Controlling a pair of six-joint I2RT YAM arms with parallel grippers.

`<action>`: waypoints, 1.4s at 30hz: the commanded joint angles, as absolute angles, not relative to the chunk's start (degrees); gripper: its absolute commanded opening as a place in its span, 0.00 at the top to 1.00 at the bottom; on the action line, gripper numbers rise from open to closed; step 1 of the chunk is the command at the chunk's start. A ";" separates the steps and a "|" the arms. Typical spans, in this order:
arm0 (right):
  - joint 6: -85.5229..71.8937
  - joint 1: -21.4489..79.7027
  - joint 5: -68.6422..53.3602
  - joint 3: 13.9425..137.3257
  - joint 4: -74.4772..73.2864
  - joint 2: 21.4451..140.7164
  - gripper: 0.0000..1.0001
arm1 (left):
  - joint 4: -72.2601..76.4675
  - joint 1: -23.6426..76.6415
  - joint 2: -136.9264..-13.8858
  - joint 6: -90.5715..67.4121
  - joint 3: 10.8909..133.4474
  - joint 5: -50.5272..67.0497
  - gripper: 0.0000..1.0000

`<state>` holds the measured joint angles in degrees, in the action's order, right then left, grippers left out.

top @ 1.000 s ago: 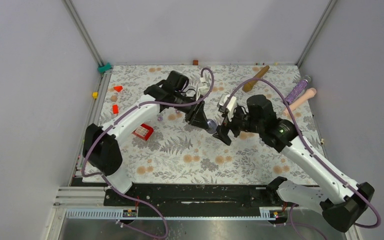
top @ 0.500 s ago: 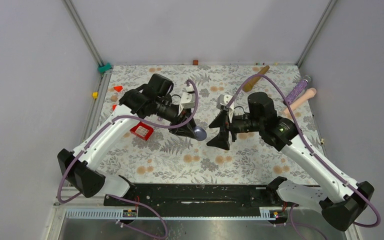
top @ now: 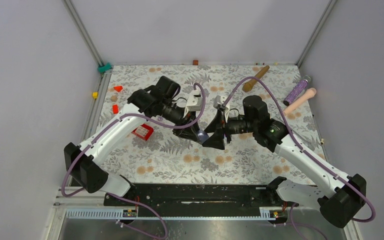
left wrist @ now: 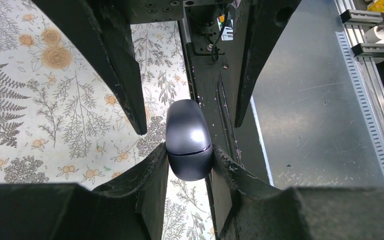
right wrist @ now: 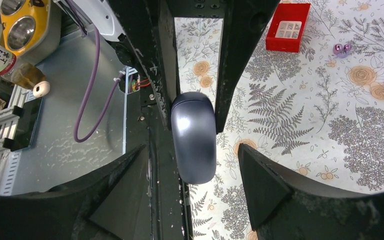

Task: Insert the wireless bluetooth earbuds into the charging case
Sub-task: Pick up the charging case at the center of the board.

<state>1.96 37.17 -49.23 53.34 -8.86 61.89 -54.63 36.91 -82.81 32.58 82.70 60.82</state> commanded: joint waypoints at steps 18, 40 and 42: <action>4.53 37.34 -53.05 51.38 -5.99 59.81 0.66 | -53.98 38.43 -83.59 33.85 82.61 62.82 0.96; 10.70 37.27 -39.27 65.01 -16.34 59.65 0.83 | -44.09 38.31 -80.45 24.16 78.82 63.00 0.02; 9.81 37.26 -38.98 64.24 -14.78 60.47 0.83 | -43.04 38.28 -81.35 22.35 78.85 64.27 0.07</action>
